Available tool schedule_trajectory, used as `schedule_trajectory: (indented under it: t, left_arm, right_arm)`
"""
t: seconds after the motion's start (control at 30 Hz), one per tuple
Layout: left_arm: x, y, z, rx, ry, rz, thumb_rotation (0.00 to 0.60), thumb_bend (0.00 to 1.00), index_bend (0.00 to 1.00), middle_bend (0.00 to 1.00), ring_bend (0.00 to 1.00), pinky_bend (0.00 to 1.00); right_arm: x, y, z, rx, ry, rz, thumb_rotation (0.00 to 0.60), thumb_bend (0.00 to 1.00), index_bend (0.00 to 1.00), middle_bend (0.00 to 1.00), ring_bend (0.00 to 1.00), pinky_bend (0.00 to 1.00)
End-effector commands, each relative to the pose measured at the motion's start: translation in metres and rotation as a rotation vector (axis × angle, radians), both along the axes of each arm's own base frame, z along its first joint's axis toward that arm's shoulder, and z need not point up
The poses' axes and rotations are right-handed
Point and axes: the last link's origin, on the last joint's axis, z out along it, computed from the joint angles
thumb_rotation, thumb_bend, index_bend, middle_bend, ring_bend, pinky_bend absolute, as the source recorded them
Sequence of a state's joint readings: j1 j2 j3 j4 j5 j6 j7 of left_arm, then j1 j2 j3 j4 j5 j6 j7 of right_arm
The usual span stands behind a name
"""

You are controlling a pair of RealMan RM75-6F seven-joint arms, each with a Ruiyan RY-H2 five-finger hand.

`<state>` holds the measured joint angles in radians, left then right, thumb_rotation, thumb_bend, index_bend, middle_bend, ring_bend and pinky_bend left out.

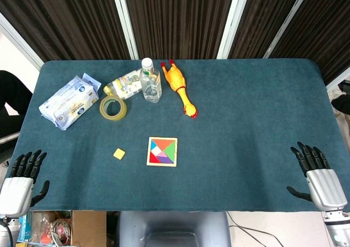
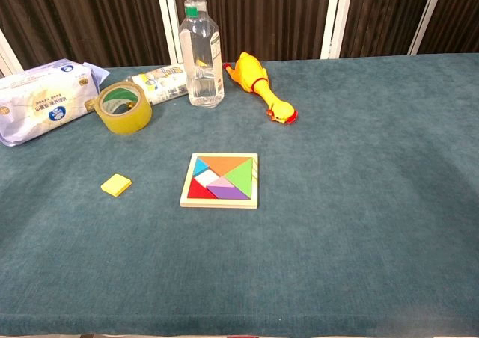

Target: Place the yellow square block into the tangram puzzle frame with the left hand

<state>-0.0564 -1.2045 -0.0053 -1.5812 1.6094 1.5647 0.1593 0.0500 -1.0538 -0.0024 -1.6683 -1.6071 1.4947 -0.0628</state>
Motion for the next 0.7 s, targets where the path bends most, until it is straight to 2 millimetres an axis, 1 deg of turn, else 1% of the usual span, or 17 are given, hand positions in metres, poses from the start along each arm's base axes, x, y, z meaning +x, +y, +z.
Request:
schedule_trajectory:
  t: [0.03,0.13,0.2,0.23,0.27,0.3,0.33,0.37,0.43,0.47,0.57,0.7]
  left_arm:
    - [0.000,0.001,-0.001,-0.002,-0.001,-0.004,0.600,0.41,0.00,0.03,0.00,0.09]
    - [0.001,0.003,-0.006,-0.025,-0.002,-0.015,0.600,0.41,0.00,0.04,0.01,0.12]
    - [0.011,0.012,-0.012,-0.005,-0.041,-0.080,0.600,0.41,0.00,0.15,0.13,0.28]
    - [0.016,0.017,-0.017,0.006,-0.070,-0.122,0.600,0.41,0.01,0.29,0.30,0.46]
    - [0.020,0.025,-0.026,0.000,-0.105,-0.168,0.600,0.41,0.04,0.48,0.53,0.70]
    - [0.023,0.032,-0.034,-0.012,-0.133,-0.192,0.600,0.41,0.07,0.59,0.65,0.82]
    - [0.027,0.039,-0.042,-0.023,-0.165,-0.206,0.600,0.41,0.13,0.73,0.79,0.93]
    - [0.031,0.049,-0.053,-0.040,-0.206,-0.208,0.600,0.41,0.19,0.86,0.91,0.98]
    - [0.037,0.063,-0.070,-0.070,-0.258,-0.177,0.600,0.41,0.27,0.97,0.99,1.00]
    - [0.040,0.074,-0.081,-0.086,-0.279,-0.146,0.600,0.41,0.29,1.00,1.00,1.00]
    - [0.043,0.100,-0.102,-0.141,-0.231,-0.088,0.600,0.41,0.32,1.00,1.00,1.00]
    - [0.044,0.124,-0.120,-0.206,-0.148,-0.043,0.600,0.41,0.32,1.00,1.00,1.00]
  right_arm:
    - [-0.001,0.000,0.000,0.001,0.004,0.000,0.600,0.15,0.00,0.00,0.00,0.00]
    - [0.000,0.001,0.001,0.000,-0.002,-0.001,0.600,0.15,0.00,0.00,0.00,0.00]
    - [-0.001,0.002,0.002,-0.001,0.002,0.003,0.600,0.15,0.00,0.00,0.00,0.00]
    - [-0.001,0.002,0.001,0.001,0.003,0.002,0.600,0.15,0.00,0.00,0.00,0.00]
    - [-0.001,0.002,0.001,0.002,0.002,0.001,0.600,0.15,0.00,0.00,0.00,0.00]
    - [-0.001,0.001,0.001,0.002,0.002,0.000,0.600,0.15,0.00,0.00,0.00,0.00]
    - [-0.001,0.001,0.000,0.002,0.002,-0.001,0.600,0.15,0.00,0.00,0.00,0.00]
    - [0.000,0.000,0.000,0.001,0.001,-0.002,0.600,0.15,0.00,0.00,0.00,0.00]
    - [0.000,-0.001,0.000,0.000,-0.001,-0.001,0.600,0.15,0.00,0.00,0.00,0.00]
    - [0.000,-0.001,-0.001,-0.001,-0.001,-0.001,0.600,0.15,0.00,0.00,0.00,0.00]
    - [0.000,-0.002,-0.001,0.002,0.000,-0.003,0.600,0.15,0.00,0.00,0.00,0.00]
    - [-0.001,-0.003,0.001,-0.001,-0.005,-0.006,0.600,0.15,0.00,0.00,0.00,0.00]
